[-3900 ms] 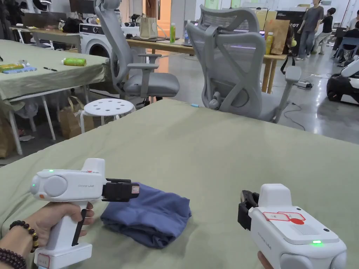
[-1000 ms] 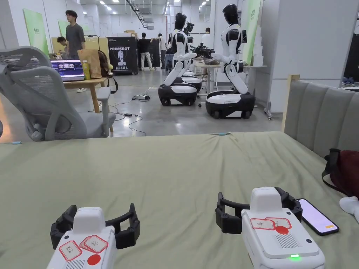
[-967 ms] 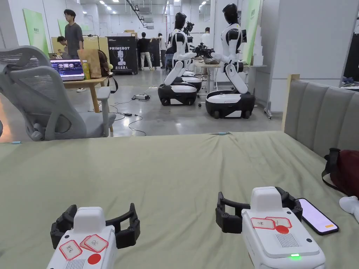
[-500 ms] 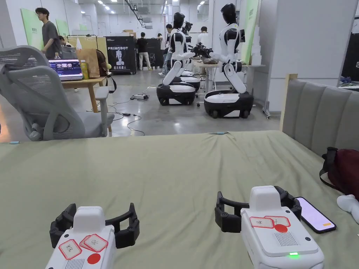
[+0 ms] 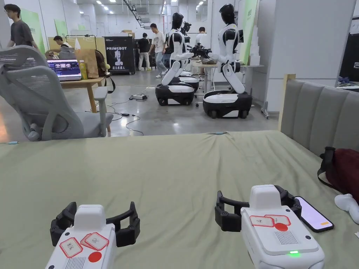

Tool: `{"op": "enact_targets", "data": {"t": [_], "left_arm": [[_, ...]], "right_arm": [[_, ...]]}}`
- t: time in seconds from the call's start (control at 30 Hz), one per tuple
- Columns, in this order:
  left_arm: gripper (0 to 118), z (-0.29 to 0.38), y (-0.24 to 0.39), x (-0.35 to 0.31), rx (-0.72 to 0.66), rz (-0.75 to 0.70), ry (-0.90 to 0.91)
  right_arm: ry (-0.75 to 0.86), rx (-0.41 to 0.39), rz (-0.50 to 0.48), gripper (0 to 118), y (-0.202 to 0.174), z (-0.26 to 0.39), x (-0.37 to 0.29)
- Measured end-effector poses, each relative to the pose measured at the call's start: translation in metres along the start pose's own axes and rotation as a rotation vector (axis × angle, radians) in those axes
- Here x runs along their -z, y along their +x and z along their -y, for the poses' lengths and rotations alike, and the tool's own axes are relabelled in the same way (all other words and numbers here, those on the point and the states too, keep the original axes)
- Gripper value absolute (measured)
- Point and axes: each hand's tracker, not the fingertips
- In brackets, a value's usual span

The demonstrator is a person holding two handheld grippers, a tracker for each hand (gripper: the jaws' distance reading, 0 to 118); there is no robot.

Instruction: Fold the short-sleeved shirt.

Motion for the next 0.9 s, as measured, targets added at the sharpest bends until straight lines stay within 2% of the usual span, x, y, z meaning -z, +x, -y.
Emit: {"op": "enact_targets", "data": {"t": [0.37,0.9], "left_arm": [[118,0.0004,-0.0007,-0.0009,0.003,-0.007,-0.003],[118,0.0012,-0.0046,-0.0016,0.012,-0.016,0.000]], "right_arm": [[0.003,-0.025,-0.006,118,-0.0047,-0.0015,-0.0012],[-0.018,0.004,0.000,118,-0.0009,0.0054,-0.0015]]}}
